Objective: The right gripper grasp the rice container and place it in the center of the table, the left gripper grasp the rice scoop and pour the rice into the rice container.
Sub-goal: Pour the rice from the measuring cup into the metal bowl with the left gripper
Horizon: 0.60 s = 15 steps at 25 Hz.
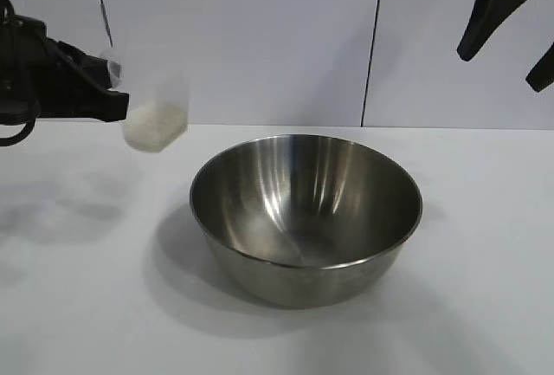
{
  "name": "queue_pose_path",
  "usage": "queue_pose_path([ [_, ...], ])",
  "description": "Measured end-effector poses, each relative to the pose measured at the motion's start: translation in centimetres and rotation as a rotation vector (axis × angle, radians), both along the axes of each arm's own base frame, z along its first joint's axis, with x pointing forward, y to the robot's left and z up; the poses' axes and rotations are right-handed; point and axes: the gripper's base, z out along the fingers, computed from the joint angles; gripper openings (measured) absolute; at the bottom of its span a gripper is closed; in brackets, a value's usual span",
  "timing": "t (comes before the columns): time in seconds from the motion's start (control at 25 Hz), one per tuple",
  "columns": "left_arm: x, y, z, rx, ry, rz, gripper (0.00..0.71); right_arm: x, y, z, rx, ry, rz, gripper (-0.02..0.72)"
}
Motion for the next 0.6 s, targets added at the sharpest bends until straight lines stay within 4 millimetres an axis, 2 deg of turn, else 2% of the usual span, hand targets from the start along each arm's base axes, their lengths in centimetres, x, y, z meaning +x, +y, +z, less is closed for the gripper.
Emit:
queue_pose_path([
  [0.32, 0.3, -4.4, 2.5, 0.131, -0.025, -0.178, 0.009, 0.0, 0.0, 0.0, 0.000, -0.002, -0.001, 0.536],
  [0.6, 0.5, -4.8, 3.0, 0.337, -0.181, -0.274, 0.009, 0.0, 0.0, 0.0, 0.000, -0.002, -0.001, 0.536],
])
